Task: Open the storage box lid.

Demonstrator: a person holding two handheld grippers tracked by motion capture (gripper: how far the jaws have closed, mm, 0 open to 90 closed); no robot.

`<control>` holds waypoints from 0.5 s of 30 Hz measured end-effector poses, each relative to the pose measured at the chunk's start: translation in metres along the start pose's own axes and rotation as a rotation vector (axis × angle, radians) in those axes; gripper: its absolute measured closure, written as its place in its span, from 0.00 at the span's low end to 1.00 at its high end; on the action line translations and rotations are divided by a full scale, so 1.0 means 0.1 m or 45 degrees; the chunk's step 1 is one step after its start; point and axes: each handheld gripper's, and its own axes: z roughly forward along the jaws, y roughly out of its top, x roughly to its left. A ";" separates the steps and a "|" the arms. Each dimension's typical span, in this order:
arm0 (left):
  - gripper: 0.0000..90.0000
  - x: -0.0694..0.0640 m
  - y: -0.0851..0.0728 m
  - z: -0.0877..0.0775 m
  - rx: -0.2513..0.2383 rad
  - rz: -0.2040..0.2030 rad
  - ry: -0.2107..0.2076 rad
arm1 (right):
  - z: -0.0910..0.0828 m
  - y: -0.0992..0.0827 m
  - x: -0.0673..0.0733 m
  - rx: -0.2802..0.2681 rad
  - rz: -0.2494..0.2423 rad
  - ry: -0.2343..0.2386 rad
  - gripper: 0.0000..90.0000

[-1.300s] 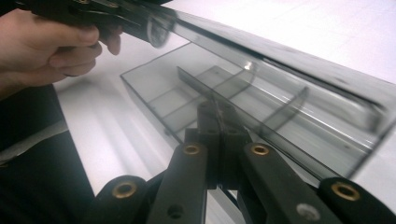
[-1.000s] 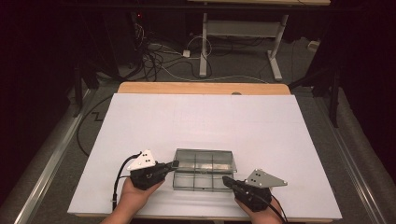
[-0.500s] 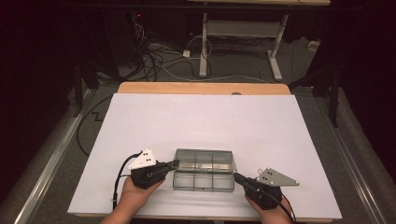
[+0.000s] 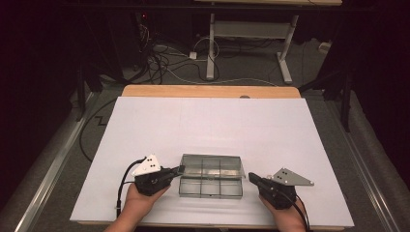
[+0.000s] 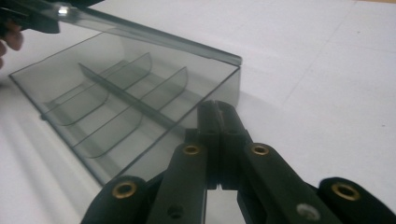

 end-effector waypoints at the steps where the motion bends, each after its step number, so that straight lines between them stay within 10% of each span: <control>1: 0.97 0.00 0.00 0.00 -0.003 -0.005 0.000 | 0.01 0.01 -0.02 0.000 0.004 -0.005 1.00; 15: 0.98 0.09 0.03 0.10 -0.012 -0.003 0.017 | 0.24 0.12 -0.25 0.013 0.018 -0.091 1.00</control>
